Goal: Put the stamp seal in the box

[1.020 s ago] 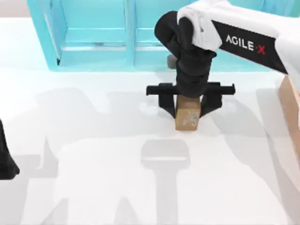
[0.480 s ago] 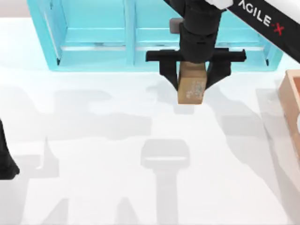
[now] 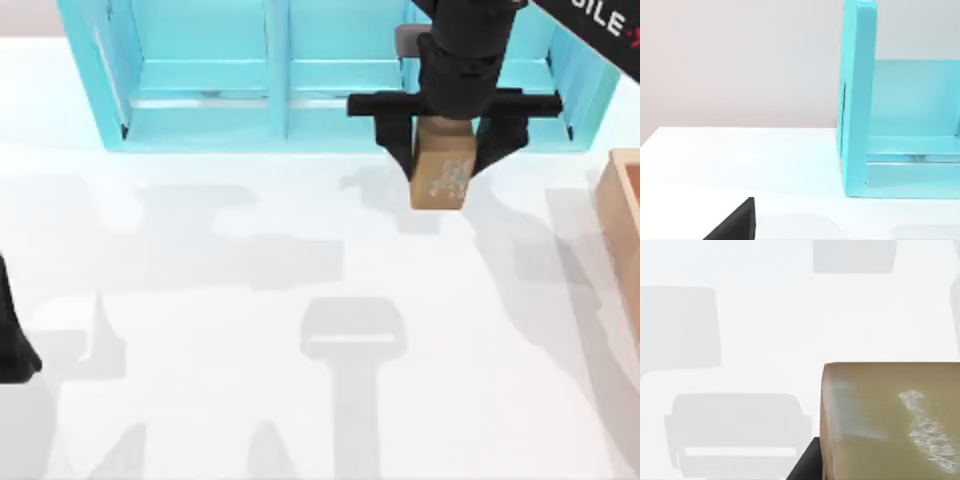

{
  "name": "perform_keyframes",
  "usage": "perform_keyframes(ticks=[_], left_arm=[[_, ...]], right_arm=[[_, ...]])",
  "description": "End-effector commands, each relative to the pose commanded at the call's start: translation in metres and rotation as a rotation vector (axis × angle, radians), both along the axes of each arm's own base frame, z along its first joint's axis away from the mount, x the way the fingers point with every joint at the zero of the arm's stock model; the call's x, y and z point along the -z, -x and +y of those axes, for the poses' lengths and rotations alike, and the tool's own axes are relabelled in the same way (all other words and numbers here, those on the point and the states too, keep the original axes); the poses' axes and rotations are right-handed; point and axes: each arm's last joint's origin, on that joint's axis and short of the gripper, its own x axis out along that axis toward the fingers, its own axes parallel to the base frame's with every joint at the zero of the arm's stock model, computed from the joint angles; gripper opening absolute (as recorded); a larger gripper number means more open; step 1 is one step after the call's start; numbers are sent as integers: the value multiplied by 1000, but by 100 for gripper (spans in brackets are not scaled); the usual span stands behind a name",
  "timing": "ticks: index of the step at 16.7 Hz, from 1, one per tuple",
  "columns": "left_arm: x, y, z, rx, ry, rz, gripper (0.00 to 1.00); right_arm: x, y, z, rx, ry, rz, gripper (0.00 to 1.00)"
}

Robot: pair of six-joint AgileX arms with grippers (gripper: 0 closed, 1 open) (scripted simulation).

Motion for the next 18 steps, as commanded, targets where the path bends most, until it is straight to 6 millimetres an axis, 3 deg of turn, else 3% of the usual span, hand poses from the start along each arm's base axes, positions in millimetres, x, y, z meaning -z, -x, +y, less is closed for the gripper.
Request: perform_keyframes(ticks=[2, 5, 8, 10, 13, 18], left_arm=[[0, 0, 0, 0, 0, 0, 100], [0, 0, 0, 0, 0, 0, 100], [0, 0, 0, 0, 0, 0, 100], [0, 0, 0, 0, 0, 0, 100], [0, 0, 0, 0, 0, 0, 100], [0, 0, 0, 0, 0, 0, 100]], right_arm=[[-9, -8, -44, 2, 1, -3, 0], [-21, -8, -137, 1, 4, 0, 0], [-28, 18, -233, -5, 6, 10, 0], [-30, 46, -279, -6, 5, 15, 0], [-32, 78, -314, -6, 8, 10, 0], [-33, 86, -321, -5, 9, 6, 0]])
